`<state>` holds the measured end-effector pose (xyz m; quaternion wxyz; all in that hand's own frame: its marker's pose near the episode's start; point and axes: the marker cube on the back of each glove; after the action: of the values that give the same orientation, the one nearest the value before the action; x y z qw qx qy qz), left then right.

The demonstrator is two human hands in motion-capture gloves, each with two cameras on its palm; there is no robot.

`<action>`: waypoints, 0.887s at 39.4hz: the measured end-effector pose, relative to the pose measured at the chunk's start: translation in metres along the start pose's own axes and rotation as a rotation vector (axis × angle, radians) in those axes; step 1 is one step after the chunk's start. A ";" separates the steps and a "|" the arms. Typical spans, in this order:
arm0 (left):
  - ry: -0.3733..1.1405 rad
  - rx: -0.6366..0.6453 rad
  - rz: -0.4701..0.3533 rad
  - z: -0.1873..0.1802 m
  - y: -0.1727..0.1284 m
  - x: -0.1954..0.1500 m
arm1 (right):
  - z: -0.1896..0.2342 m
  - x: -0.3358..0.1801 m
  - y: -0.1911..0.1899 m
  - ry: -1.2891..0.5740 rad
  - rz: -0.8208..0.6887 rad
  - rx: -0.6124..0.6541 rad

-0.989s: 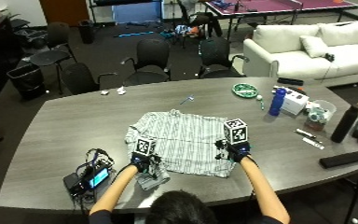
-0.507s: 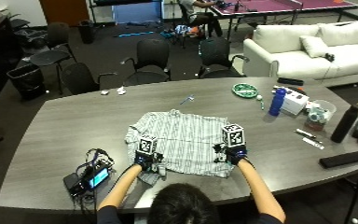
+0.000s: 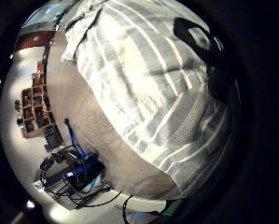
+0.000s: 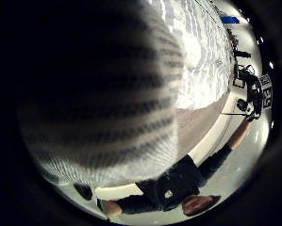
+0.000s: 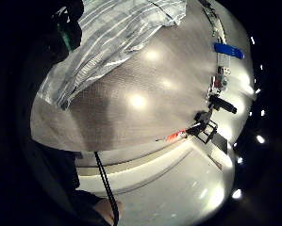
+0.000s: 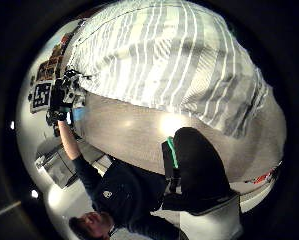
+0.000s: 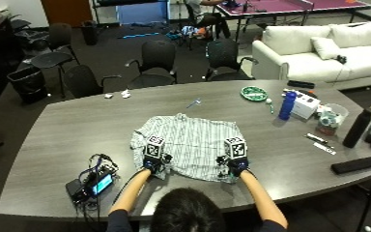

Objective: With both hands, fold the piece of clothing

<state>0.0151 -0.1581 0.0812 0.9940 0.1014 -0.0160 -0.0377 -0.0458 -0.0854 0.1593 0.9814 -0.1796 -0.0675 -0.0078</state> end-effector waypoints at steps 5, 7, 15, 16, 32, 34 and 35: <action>-0.002 -0.039 -0.025 -0.002 -0.005 -0.001 | 0.009 -0.001 -0.011 -0.006 -0.027 0.010; -0.012 -0.049 -0.060 -0.003 -0.006 -0.003 | 0.014 -0.003 -0.009 -0.024 -0.016 -0.056; -0.043 -0.030 -0.142 -0.008 -0.010 -0.010 | 0.023 -0.002 -0.034 0.063 -0.053 0.014; -0.026 -0.056 -0.115 -0.006 -0.009 -0.008 | 0.025 -0.002 -0.035 0.071 -0.040 0.009; -0.031 -0.168 -0.063 -0.016 0.039 -0.001 | 0.025 -0.008 -0.030 0.093 -0.058 0.220; -0.055 -0.256 -0.067 -0.019 0.065 0.003 | 0.026 -0.009 -0.014 0.117 -0.076 0.179; -0.062 -0.304 -0.069 -0.020 0.077 0.005 | 0.026 -0.010 -0.004 0.117 -0.089 0.156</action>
<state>0.0263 -0.0788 0.0774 0.9950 -0.0511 -0.0374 -0.0772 -0.0593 -0.0798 0.1836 0.9934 -0.0985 -0.0183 -0.0568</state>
